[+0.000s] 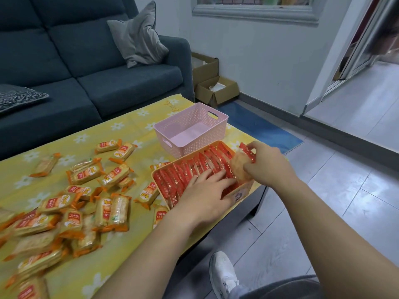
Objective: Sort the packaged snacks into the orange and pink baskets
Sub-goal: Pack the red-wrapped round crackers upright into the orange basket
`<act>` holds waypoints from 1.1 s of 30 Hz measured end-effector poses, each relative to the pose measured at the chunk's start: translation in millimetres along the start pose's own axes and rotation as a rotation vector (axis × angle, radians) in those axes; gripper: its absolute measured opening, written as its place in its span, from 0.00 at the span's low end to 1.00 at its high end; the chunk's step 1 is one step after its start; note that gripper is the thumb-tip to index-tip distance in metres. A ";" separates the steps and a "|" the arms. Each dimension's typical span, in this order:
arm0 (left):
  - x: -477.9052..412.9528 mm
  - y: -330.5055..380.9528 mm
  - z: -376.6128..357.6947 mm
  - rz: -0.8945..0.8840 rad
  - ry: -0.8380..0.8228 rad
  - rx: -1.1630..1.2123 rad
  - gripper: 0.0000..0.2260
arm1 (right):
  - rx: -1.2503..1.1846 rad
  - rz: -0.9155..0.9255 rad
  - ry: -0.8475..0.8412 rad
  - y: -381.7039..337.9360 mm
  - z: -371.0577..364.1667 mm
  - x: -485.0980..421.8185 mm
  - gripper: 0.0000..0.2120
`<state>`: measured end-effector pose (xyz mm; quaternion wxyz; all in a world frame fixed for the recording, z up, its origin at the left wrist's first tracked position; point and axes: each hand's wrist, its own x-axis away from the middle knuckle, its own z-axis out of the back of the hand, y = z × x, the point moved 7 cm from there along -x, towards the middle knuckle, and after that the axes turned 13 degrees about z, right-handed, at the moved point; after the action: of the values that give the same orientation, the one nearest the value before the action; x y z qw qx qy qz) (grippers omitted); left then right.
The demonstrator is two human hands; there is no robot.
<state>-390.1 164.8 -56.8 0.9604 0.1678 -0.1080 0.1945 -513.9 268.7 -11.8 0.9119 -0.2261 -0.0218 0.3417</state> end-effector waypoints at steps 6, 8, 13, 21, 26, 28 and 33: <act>-2.2 0.1 0.0 0.028 -0.013 -0.031 0.26 | 0.346 0.132 0.036 -25.1 -2.7 -5.5 0.19; -3.2 0.6 0.5 0.026 -0.009 -0.035 0.26 | 0.429 0.151 0.008 -29.6 -8.2 -4.8 0.16; 2.5 1.8 12.6 -0.010 0.037 0.049 0.25 | 0.568 0.110 -0.335 -34.0 -40.2 3.8 0.11; 49.3 -93.2 60.2 0.275 0.252 0.297 0.13 | 0.227 0.457 0.130 -145.8 -20.9 17.1 0.15; 98.0 -207.3 47.1 0.571 0.302 0.197 0.17 | -0.064 0.636 -0.257 -233.1 -112.0 48.2 0.15; 113.8 -253.0 34.0 0.698 0.186 0.061 0.22 | -0.073 0.677 -0.382 -263.0 -146.8 53.3 0.18; 147.5 -342.5 22.0 0.822 -0.013 0.082 0.38 | 0.075 0.809 -0.514 -319.8 -206.3 49.2 0.31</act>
<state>-119.9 -90.7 -92.3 0.7945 0.1502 -0.1642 0.5651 -240.1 5.5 -65.8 0.6783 -0.0914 -0.1445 0.7146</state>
